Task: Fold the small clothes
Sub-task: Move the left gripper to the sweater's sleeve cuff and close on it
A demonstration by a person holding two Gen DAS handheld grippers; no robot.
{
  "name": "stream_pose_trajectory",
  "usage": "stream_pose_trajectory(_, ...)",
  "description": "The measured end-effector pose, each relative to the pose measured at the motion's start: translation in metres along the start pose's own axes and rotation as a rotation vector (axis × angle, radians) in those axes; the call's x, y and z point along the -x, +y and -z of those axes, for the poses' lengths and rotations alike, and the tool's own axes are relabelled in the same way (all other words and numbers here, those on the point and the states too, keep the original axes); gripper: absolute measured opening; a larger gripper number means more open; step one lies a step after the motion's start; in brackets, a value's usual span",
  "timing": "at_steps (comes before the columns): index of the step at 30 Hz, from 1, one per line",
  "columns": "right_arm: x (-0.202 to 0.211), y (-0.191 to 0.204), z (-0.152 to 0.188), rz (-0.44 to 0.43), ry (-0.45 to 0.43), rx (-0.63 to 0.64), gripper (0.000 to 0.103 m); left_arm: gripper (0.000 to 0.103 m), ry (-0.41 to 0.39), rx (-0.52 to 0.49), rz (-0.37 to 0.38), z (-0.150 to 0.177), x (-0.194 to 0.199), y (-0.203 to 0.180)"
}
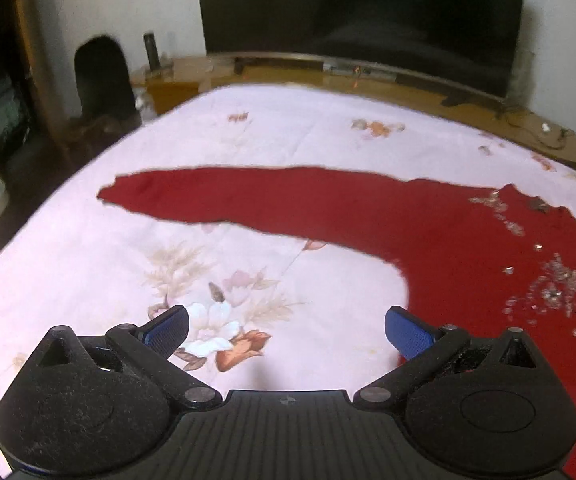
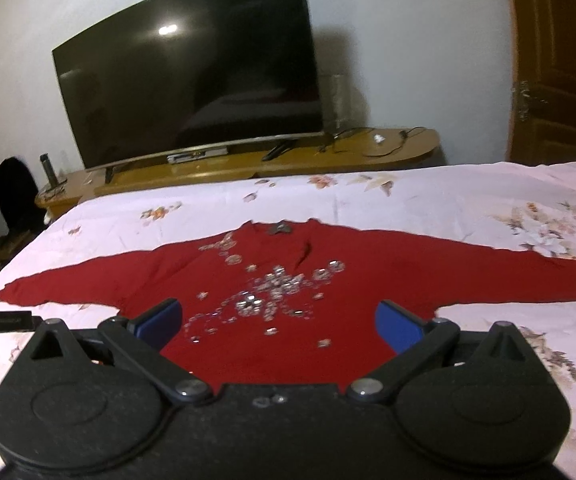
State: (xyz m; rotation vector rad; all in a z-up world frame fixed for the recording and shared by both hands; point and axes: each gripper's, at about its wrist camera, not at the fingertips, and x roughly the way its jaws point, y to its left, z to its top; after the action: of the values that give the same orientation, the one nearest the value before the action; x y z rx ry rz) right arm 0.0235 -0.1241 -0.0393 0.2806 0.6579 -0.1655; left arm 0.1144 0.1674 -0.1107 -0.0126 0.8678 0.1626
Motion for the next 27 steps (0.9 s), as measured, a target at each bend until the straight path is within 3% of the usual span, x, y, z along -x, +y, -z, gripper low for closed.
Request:
stream_pose_trajectory(10, -0.032, 0.038, -0.005, -0.039, 0.045, 0.037, 0.103, 0.103, -0.013, 0.063, -0.08, -0.023, -0.072, 0.055)
stream_pose_trajectory(16, -0.055, 0.058, -0.007, -0.036, 0.066, 0.054, 0.103, 0.103, 0.061, 0.241, -0.028, -0.042, -0.126, 0.1)
stream_pose_trajectory(22, -0.079, 0.073, -0.006, -0.026, 0.09, 0.062, 0.103, 0.103, 0.074, 0.412, 0.046, -0.049, -0.168, 0.136)
stream_pose_trajectory(27, -0.091, 0.083, -0.005, -0.016, 0.106, 0.068, 0.103, 0.102, 0.039, 0.506, 0.106, -0.051, -0.188, 0.154)
